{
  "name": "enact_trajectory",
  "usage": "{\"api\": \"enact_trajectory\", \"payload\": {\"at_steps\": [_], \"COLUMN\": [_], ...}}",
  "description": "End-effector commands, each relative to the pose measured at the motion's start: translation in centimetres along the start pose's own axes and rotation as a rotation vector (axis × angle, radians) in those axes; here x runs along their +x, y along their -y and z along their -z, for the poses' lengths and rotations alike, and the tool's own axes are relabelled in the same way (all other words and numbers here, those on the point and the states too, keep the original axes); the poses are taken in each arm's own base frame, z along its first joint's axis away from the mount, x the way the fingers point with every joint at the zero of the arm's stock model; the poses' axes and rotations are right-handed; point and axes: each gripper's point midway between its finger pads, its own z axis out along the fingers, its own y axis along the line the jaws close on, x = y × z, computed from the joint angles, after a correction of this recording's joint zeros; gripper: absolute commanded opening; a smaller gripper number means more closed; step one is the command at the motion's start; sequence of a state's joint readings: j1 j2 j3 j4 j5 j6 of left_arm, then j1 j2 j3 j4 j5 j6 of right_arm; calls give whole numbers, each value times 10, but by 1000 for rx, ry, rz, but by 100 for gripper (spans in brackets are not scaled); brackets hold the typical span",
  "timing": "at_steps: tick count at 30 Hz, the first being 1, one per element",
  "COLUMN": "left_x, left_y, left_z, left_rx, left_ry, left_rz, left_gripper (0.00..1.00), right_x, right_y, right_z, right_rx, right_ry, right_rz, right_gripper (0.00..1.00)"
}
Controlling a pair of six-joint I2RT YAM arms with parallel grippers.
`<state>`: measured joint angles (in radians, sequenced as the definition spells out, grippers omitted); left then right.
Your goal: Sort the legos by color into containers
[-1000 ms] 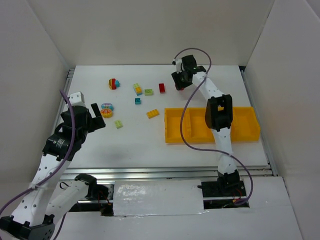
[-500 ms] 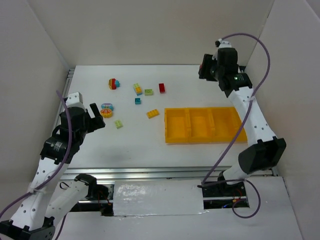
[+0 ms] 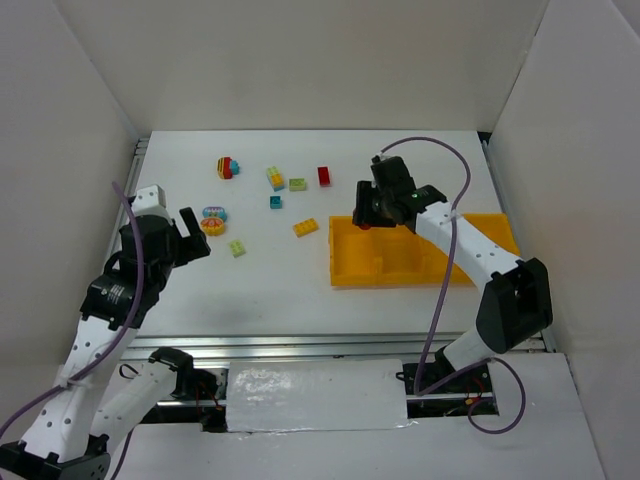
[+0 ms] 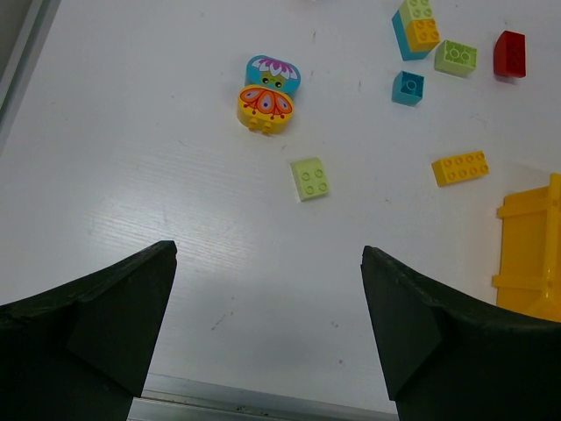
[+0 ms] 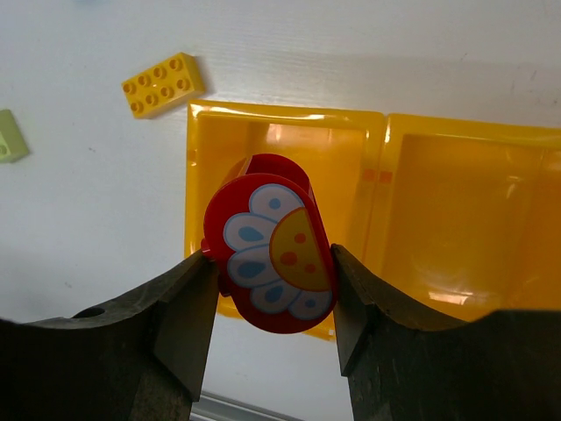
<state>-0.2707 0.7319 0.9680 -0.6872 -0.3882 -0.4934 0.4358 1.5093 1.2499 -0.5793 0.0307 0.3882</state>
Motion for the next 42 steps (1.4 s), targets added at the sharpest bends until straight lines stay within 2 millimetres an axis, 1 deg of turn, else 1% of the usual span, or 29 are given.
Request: {"api": "enact_trajectory", "payload": {"at_steps": [1, 6, 7, 8, 9, 11, 12, 13, 18, 21, 22, 24, 25, 26, 27, 28, 29, 30, 31, 32, 33, 34, 35, 37, 38, 39, 40, 41, 42], "left_x": [-6, -4, -4, -4, -4, -5, -4, -4, -4, -5, -5, -6, -10, -13, -8, -7, -4, -1, 1, -12, 11, 11, 12, 13, 15, 20, 22, 23, -3], "left_y": [-3, -3, -4, -4, -5, -5, -6, -6, -7, -7, -6, 8, 17, 25, 34, 43, 59, 73, 86, 103, 120, 133, 159, 186, 215, 231, 259, 270, 295], "left_z": [-4, -7, -7, -7, -7, -6, -7, -7, -8, -12, -13, -16, -18, -20, -30, -37, -57, -68, -80, -91, -122, -135, -162, -188, -216, -228, -254, -265, -270], "left_rx": [-19, -29, -33, -34, -38, -42, -44, -45, -55, -60, -61, -12, 20, 45, 62, 79, 104, 143, 162, 188, 167, 171, 172, 187, 210, 248, 281, 288, 339], "left_ry": [25, 14, 14, 14, 16, 16, 17, 16, 15, 4, 0, -29, -28, -34, -74, -89, -109, -138, -156, -144, -227, -240, -267, -278, -289, -304, -294, -292, -232], "left_rz": [-9, -16, -15, -15, -15, -13, -13, -13, -11, 1, 14, 56, 87, 114, 132, 175, 186, 195, 199, 201, 161, 135, 105, 65, 47, 24, 9, 3, 16], "left_gripper": [99, 99, 99, 100, 99, 99, 100, 100, 100, 99, 99, 100, 100, 99, 100, 100, 99, 100, 99, 99, 100, 100, 100, 100, 99, 100, 100, 99, 99], "right_x": [-4, 10, 13, 15, 16, 19, 18, 16, 1, -8, -14, -14, -21, -22, -17, -23, -15, -12, -13, -6, 2, 13, 19, 29, 41, 42, 48, 48, 50], "right_y": [-17, -24, -24, -22, -22, -17, -17, -18, -22, -26, -28, -25, -25, -23, -17, -16, -13, -14, -22, -23, -21, -15, -14, -18, -16, -18, -17, -17, -17], "right_z": [-4, -15, -17, -21, -23, -26, -26, -24, -6, 11, 24, 35, 54, 64, 68, 90, 93, 99, 114, 115, 114, 112, 114, 116, 112, 118, 117, 121, 123], "right_rx": [-28, -50, -46, -37, -30, -6, -4, -7, -20, -47, -62, -61, -78, -78, -66, -86, -96, -120, -188, -206, -208, -185, -186, -229, -242, -268, -276, -285, -289], "right_ry": [38, 10, 5, -5, -11, -21, -18, -15, 33, 78, 115, 147, 199, 225, 234, 300, 303, 313, 347, 338, 322, 280, 267, 252, 229, 246, 240, 253, 248], "right_rz": [-3, 15, 22, 21, 24, 30, 33, 39, 43, 34, 25, 2, -10, -24, -51, -71, -81, -89, -89, -85, -81, -92, -97, -99, -101, -102, -105, -104, -103], "right_gripper": [22, 33, 36, 42, 49, 74, 91, 100, 100, 100, 100, 100, 100, 100, 100, 100, 100, 100, 100, 100, 100, 100, 100, 100, 100, 100, 100, 100, 100]}}
